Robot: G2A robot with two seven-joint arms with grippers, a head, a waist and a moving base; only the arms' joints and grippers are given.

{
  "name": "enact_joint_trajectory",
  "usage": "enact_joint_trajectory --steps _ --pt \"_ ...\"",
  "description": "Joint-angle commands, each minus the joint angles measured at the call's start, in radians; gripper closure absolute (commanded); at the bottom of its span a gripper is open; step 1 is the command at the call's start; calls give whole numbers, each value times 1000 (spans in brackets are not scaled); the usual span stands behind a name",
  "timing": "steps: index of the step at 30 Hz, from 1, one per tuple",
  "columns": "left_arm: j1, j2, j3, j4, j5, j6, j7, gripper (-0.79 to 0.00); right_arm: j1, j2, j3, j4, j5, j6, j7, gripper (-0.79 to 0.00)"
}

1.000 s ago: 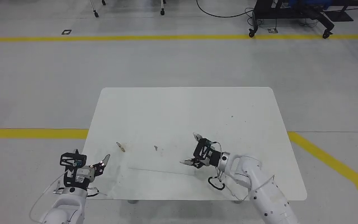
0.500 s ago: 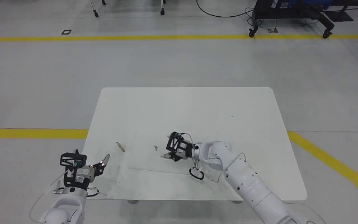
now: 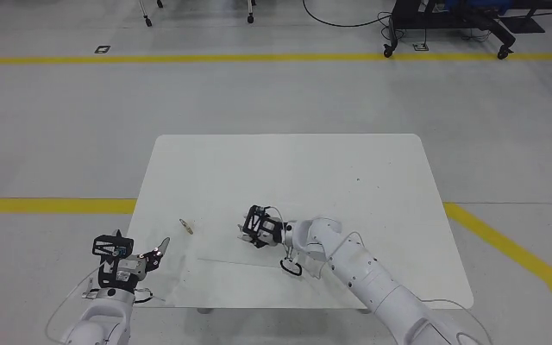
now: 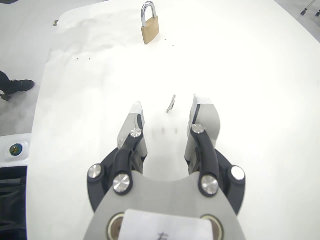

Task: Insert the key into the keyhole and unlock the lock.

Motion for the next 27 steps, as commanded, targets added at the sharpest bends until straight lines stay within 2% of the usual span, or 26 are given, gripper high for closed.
enact_joint_trajectory --steps 1,9,13,15,16,17,23,27 --pt "0 0 0 0 0 0 0 -785 1 -8 -11 12 -21 29 -27 -388" --pt "0 0 0 0 0 0 0 -785 14 -38 -39 69 -47 62 -100 -345" --pt "0 0 0 0 0 0 0 -785 26 -50 -47 94 -51 54 -104 -283" --pt "0 0 0 0 0 0 0 -785 29 -55 -48 104 -53 56 -105 -228" --pt "0 0 0 0 0 0 0 -785 31 -57 -49 107 -54 58 -106 -160" --pt "0 0 0 0 0 0 0 -785 31 -59 -49 109 -56 60 -108 0" --pt "0 0 0 0 0 0 0 -785 25 -58 -40 102 -88 76 -152 0" --pt "0 0 0 0 0 0 0 -785 3 -41 -13 68 -130 105 -249 0"
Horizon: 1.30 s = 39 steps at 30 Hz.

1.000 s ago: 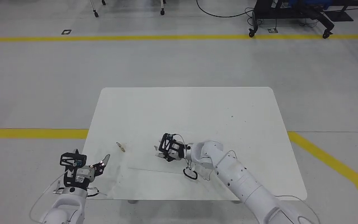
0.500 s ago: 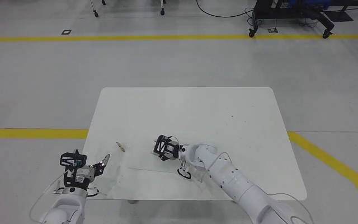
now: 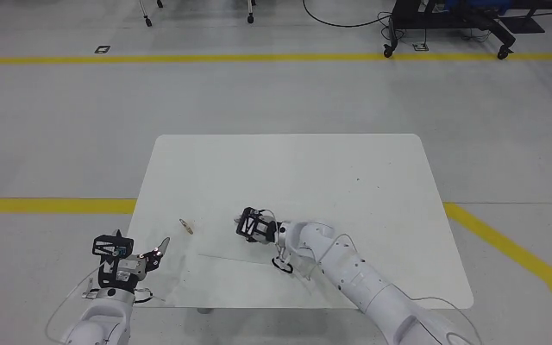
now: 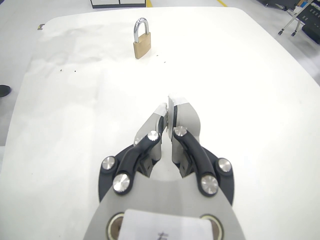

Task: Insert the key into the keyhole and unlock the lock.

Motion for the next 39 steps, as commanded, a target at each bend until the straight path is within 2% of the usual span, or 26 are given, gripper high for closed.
enact_joint_trajectory --steps 1,7,13,22,25,28,37,39 --pt "0 0 0 0 0 0 0 -785 -18 13 18 -24 -31 29 -81 0" --pt "0 0 0 0 0 0 0 -785 -128 67 100 -104 -137 177 -432 0" --pt "0 0 0 0 0 0 0 -785 -227 121 206 -208 -168 191 -590 0" --pt "0 0 0 0 0 0 0 -785 -417 201 394 -416 -206 146 -682 0" --pt "0 0 0 0 0 0 0 -785 -474 223 455 -477 -218 131 -667 0" --pt "0 0 0 0 0 0 0 -785 -510 239 516 -520 -189 89 -602 0" --pt "0 0 0 0 0 0 0 -785 -513 240 523 -524 -186 86 -595 0" --pt "7 -1 -1 -12 -74 -54 0 -785 -521 241 517 -555 -160 40 -637 0"
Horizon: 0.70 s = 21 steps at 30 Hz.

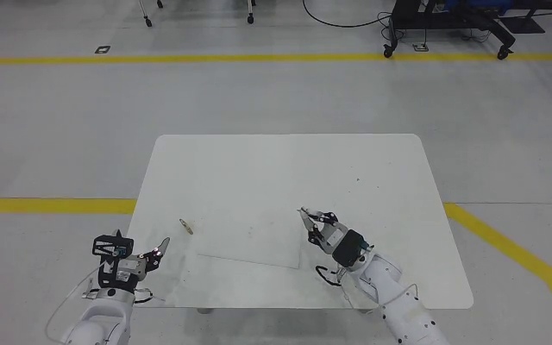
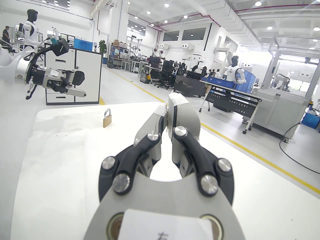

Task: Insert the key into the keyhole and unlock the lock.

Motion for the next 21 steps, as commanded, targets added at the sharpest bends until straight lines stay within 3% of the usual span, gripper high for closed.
enact_joint_trajectory --steps 1,4,7,11,12,16,21 --pt "9 -1 -21 -14 -117 -73 4 -785 -11 4 -1 -28 30 -87 -70 0" --pt "11 0 -68 -24 -406 -239 -39 -785 -1 5 20 -2 110 -128 -50 0" --pt "-12 8 -119 -2 -813 -438 -234 -785 31 -9 7 16 255 -140 55 0" --pt "-80 26 -145 20 -1256 -465 -595 -785 75 -23 -17 39 370 -175 159 0" --pt "-95 30 -153 23 -1300 -450 -649 -785 85 -25 -20 41 392 -174 177 0" --pt "-95 30 -153 23 -1300 -450 -649 -785 106 -37 -26 67 486 -122 281 0" --pt "-92 29 -143 17 -1320 -453 -648 -785 106 -37 -26 67 486 -122 281 0"
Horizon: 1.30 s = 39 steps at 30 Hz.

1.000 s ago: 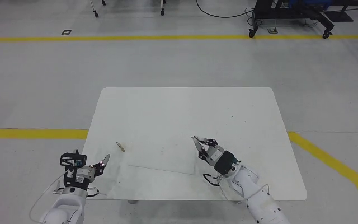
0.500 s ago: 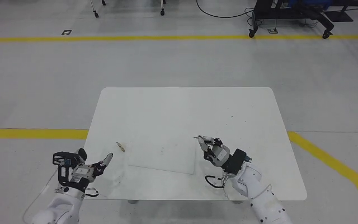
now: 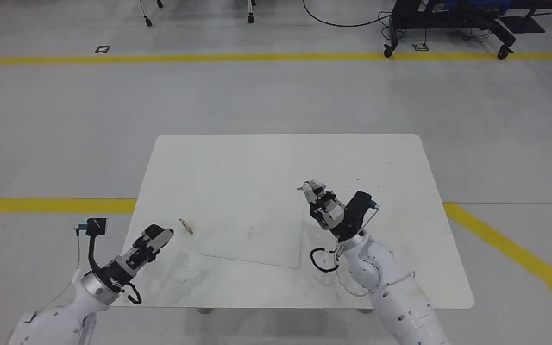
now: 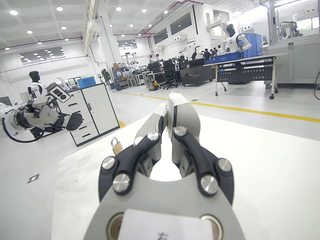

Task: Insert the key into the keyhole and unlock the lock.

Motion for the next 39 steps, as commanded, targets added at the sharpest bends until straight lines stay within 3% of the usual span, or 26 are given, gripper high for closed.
enact_joint_trajectory --steps 1,4,8,12,15,20,21,22,25,27,28,34,39 --pt "14 -3 32 -14 -86 -9 -22 -785 0 0 0 0 0 -1 -1 0" --pt "9 0 51 -15 -203 -11 -106 -785 -4 0 -2 -6 7 -7 6 0" --pt "-43 4 106 18 -402 42 -280 -785 11 -7 -18 -6 123 -98 74 0" --pt "-124 5 162 83 -647 179 -438 -785 80 -28 -66 64 323 -156 222 0" --pt "-181 5 192 119 -675 221 -492 -785 129 -45 -104 101 411 -156 298 0" --pt "-227 -2 264 134 -517 112 -409 -782 181 -71 -162 152 483 -182 353 0" --pt "-229 -4 280 133 -462 76 -380 -683 189 -75 -169 160 488 -187 359 0" --pt "-232 -6 293 134 -422 47 -347 -637 195 -78 -177 167 492 -195 364 0" --pt "-231 -12 313 126 -269 -53 -208 -570 210 -87 -190 189 504 -210 373 0" --pt "-225 -15 327 117 -211 -86 -146 -474 217 -92 -200 199 510 -229 385 0" --pt "-222 -16 333 113 -184 -95 -123 -416 219 -94 -205 205 521 -246 395 0" --pt "-232 -20 365 121 -133 -83 -69 -265 226 -100 -211 223 557 -298 442 0" --pt "-246 -22 385 143 -109 -86 -39 -249 234 -106 -224 231 599 -337 502 0"
